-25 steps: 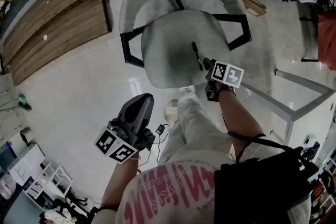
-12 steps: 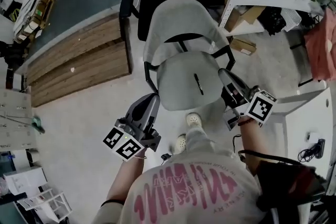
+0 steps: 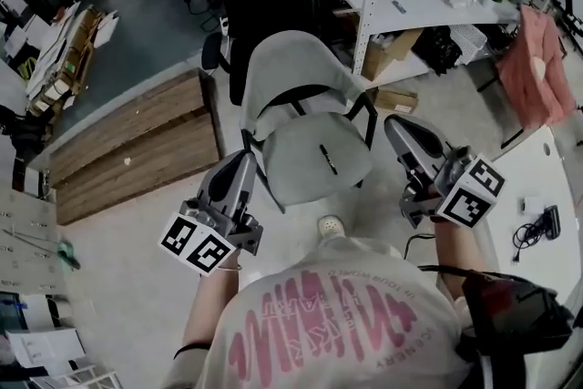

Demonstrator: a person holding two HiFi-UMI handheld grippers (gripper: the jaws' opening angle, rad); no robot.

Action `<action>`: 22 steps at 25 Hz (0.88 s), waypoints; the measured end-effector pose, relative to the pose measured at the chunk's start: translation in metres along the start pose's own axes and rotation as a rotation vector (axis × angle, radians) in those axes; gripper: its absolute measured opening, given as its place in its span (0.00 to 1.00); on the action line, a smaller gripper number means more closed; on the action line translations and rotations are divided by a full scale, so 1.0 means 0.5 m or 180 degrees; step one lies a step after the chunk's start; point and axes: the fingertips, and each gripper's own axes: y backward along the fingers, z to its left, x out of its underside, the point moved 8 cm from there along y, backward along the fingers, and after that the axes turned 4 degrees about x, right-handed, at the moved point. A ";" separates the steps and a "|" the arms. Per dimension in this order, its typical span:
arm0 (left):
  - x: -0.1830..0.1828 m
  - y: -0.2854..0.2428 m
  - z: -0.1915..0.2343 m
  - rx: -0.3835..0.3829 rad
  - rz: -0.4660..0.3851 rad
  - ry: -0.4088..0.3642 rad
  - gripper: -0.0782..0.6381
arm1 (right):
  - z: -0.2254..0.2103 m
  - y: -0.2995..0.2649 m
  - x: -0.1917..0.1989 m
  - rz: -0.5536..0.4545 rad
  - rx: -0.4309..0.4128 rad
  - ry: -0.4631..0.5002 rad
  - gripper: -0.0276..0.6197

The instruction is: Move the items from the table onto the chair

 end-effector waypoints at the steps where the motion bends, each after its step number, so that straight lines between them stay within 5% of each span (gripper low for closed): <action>1: 0.000 0.002 -0.004 0.0034 -0.0021 0.0015 0.12 | 0.004 0.018 0.002 0.0004 0.0062 0.0030 0.06; 6: 0.008 -0.014 -0.024 0.0309 -0.0064 0.0079 0.12 | -0.002 0.102 0.007 -0.0078 0.0372 -0.0002 0.06; 12: 0.019 -0.101 -0.051 0.0600 0.0318 0.0023 0.12 | -0.021 0.191 0.003 -0.0276 0.0950 -0.0137 0.06; 15: 0.028 -0.135 -0.072 0.0912 0.0319 0.0113 0.12 | -0.035 0.237 0.015 -0.0257 0.1287 -0.0046 0.06; 22: 0.118 -0.260 -0.150 0.1085 0.0600 -0.0063 0.12 | -0.087 0.396 0.017 -0.0254 0.1782 0.0149 0.07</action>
